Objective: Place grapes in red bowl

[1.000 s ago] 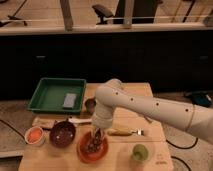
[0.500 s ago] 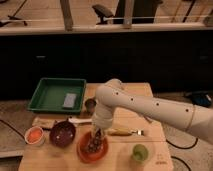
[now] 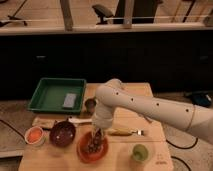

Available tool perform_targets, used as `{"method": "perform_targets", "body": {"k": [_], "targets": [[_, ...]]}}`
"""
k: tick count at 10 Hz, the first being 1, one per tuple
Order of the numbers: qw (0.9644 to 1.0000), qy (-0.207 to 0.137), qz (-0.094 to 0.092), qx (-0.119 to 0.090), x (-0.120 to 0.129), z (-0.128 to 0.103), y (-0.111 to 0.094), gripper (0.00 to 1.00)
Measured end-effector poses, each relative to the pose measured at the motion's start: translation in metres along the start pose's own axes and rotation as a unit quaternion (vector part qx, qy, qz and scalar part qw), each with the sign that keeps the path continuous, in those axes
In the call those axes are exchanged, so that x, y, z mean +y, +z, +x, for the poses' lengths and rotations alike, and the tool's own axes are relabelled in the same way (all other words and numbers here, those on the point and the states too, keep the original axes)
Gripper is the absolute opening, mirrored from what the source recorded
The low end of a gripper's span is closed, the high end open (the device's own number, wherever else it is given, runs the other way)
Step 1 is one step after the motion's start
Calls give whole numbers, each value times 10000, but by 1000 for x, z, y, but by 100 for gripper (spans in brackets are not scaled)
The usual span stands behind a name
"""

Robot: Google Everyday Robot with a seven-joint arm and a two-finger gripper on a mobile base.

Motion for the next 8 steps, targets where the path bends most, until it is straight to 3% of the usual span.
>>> {"method": "perform_targets", "body": {"k": [8], "targets": [[9999, -107, -4, -8, 0, 0, 0, 2]]}}
